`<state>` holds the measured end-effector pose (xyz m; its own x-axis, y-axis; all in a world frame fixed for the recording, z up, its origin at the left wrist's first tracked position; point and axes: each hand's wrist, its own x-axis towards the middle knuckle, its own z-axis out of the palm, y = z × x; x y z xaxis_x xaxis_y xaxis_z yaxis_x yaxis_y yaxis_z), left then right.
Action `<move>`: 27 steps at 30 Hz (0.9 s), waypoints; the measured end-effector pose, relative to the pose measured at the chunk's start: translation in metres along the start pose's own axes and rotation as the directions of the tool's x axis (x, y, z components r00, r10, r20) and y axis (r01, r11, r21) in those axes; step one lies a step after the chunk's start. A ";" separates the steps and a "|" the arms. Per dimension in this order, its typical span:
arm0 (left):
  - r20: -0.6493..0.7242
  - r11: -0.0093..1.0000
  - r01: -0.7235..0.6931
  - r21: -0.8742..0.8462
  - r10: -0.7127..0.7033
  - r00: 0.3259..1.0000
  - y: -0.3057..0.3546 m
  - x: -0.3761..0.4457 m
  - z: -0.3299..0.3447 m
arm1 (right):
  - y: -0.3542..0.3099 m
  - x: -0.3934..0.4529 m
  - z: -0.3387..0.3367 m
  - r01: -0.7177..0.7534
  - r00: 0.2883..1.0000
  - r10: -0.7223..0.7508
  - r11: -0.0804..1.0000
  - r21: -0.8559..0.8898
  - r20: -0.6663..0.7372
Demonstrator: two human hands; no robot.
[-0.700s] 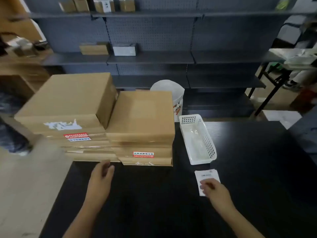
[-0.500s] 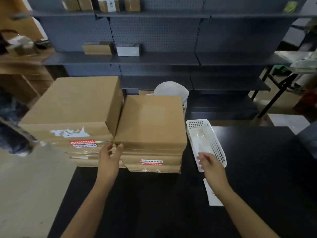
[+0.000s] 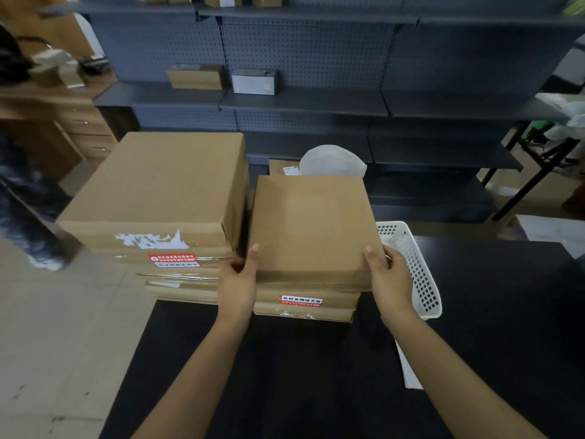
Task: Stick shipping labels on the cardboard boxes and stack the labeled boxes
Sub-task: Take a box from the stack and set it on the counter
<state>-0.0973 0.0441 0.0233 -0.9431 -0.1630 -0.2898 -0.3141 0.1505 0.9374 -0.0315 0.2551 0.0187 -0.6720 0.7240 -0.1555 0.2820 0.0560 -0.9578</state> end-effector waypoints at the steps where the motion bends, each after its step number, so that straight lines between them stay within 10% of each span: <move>1: 0.017 1.000 -0.014 0.015 0.014 1.000 -0.001 0.000 -0.001 | 0.002 -0.001 -0.003 0.006 1.000 -0.006 1.000 0.001 -0.003; 16: 0.141 0.993 -0.114 -0.044 0.119 0.983 -0.013 -0.093 -0.033 | 0.011 -0.082 -0.082 0.032 0.999 -0.036 0.992 0.121 0.031; 27: -0.009 0.998 0.047 -0.048 -0.048 0.999 -0.101 -0.207 -0.099 | 0.081 -0.200 -0.116 -0.064 0.990 0.045 0.988 0.140 0.131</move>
<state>0.1405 -0.0339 0.0073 -0.9259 -0.1793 -0.3326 -0.3528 0.0952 0.9308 0.2052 0.1940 -0.0001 -0.7421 0.6298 -0.2292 0.2259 -0.0869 -0.9703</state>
